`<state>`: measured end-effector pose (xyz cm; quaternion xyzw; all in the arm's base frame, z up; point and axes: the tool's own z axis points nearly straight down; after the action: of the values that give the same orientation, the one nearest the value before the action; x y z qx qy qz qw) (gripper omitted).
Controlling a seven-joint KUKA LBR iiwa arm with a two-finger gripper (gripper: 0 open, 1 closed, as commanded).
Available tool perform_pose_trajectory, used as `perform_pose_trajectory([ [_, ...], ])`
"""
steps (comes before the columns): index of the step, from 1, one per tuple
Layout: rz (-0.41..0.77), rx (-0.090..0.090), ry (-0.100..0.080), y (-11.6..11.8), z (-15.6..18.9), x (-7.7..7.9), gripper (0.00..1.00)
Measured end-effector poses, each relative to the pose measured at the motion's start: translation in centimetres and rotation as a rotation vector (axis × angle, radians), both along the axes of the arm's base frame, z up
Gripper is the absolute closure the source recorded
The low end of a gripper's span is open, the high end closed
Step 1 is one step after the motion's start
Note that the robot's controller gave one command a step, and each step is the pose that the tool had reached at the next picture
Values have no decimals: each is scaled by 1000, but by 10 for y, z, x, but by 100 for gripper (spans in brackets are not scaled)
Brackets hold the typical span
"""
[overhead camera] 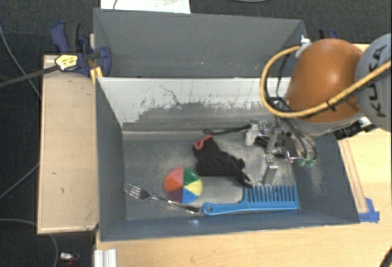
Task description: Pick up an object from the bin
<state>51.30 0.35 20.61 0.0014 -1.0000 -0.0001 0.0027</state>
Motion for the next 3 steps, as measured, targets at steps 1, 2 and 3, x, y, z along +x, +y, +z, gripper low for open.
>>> perform_pose_trajectory([
  [1,0,0,-8,0,4,2,0],
  [2,-99,1,-13,25,-78,19,0],
  [3,-225,1,-15,40,-86,24,0],
])
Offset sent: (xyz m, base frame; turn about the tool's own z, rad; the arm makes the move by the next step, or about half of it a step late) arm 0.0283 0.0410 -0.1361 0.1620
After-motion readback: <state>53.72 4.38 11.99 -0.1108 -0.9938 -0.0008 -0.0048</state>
